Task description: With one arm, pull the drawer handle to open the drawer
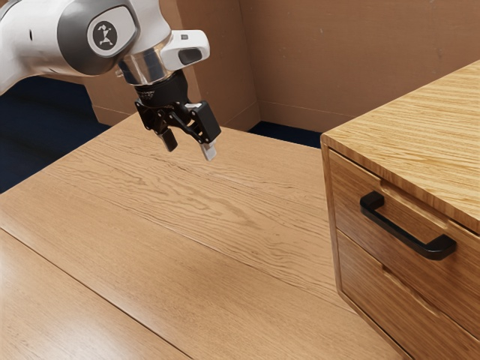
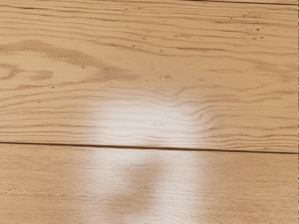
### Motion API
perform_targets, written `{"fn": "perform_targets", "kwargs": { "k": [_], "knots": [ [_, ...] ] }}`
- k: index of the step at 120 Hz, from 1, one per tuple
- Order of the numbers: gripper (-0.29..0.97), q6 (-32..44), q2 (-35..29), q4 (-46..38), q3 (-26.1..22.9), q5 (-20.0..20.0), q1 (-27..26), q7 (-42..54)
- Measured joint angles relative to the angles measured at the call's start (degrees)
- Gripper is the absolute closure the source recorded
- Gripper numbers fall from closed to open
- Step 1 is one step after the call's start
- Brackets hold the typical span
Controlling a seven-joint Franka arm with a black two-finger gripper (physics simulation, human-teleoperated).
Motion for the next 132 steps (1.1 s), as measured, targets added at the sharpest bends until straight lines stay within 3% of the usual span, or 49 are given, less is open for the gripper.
{"fn": "perform_targets", "kwargs": {
  "k": [47,56,63,73,80,86,97,116,132],
  "knots": [
    [0.0,-0.9,-0.4,2.6,0.5,-1.5,1.0,0.1],
    [0.0,-3.8,-8.1,7.8,0.0,0.0,-0.6,1.9],
    [0.0,-6.4,-15.4,8.8,-1.8,-1.1,-0.3,7.5],
    [0.0,-11.0,-19.8,8.3,-3.2,-5.7,0.7,18.4],
    [0.0,-11.9,-22.5,6.9,-7.9,-6.9,0.9,26.5],
    [0.0,-11.0,-24.4,5.2,-14.2,-5.4,0.8,33.0],
    [0.0,-9.1,-22.0,5.0,-19.0,-3.7,0.7,42.6],
    [0.0,-6.2,-16.3,5.5,-21.4,-4.2,0.8,55.7],
    [0.0,-0.2,-20.1,-3.6,-26.2,-2.7,0.7,63.7]
  ]
}}
